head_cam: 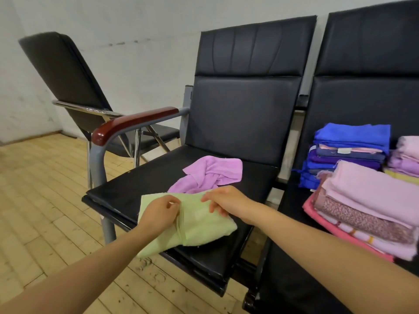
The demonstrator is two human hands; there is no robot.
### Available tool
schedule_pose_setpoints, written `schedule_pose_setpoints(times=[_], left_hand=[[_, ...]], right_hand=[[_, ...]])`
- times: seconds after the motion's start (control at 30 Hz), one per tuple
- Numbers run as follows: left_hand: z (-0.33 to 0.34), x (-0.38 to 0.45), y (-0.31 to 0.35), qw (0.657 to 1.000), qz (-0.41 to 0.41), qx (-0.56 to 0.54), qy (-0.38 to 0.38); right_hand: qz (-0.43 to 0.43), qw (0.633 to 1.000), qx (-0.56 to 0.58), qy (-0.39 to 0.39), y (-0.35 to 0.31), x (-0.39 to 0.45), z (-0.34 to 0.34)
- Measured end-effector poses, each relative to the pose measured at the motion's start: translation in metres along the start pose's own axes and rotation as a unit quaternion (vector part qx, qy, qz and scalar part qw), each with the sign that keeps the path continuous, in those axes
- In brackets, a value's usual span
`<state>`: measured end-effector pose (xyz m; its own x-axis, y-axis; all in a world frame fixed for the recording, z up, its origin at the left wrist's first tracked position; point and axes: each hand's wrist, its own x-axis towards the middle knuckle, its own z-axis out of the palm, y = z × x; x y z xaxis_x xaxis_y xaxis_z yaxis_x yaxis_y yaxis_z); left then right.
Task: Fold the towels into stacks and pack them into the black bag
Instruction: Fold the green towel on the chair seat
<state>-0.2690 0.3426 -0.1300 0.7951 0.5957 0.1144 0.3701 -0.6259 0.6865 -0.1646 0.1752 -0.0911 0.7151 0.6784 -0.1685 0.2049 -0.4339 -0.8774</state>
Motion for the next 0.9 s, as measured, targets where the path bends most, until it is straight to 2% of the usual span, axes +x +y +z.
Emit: schedule_pose_setpoints(times=[0.1,0.13,0.23,0.33,0.4,0.5,0.57,0.63,0.8,0.9], left_hand=[[0.013,0.001,0.007,0.999,-0.044,-0.010,-0.016],[0.016,0.003,0.010,0.998,-0.057,-0.011,-0.011],[0.026,0.008,0.016,0.996,-0.078,-0.031,-0.005],[0.035,0.008,0.022,0.996,-0.055,-0.061,-0.033],[0.038,0.009,0.025,0.995,-0.047,-0.082,-0.033],[0.039,0.012,0.030,0.993,-0.033,-0.112,-0.017],[0.041,0.012,0.035,0.986,-0.025,-0.161,-0.022],[0.045,0.010,0.042,0.977,-0.021,-0.210,-0.040],[0.054,0.004,0.056,0.964,-0.045,-0.244,-0.097],[0.051,-0.001,0.054,0.950,-0.072,-0.284,-0.105]], right_hand=[[-0.006,0.989,-0.056,0.140,0.035,0.009,-0.007],[0.001,0.984,-0.078,0.162,0.043,0.010,-0.009],[0.039,0.984,-0.117,0.129,0.050,0.012,-0.009],[0.083,0.986,-0.124,0.079,0.043,0.018,-0.003],[0.105,0.990,-0.073,0.067,0.041,0.021,-0.001],[0.134,0.985,0.084,0.061,0.040,0.018,-0.006],[0.142,0.966,0.208,0.056,0.041,0.016,-0.011],[0.148,0.948,0.275,0.070,0.043,0.016,-0.015],[0.160,0.924,0.329,0.110,0.047,0.015,-0.033],[0.183,0.924,0.324,0.088,0.049,0.010,-0.036]])
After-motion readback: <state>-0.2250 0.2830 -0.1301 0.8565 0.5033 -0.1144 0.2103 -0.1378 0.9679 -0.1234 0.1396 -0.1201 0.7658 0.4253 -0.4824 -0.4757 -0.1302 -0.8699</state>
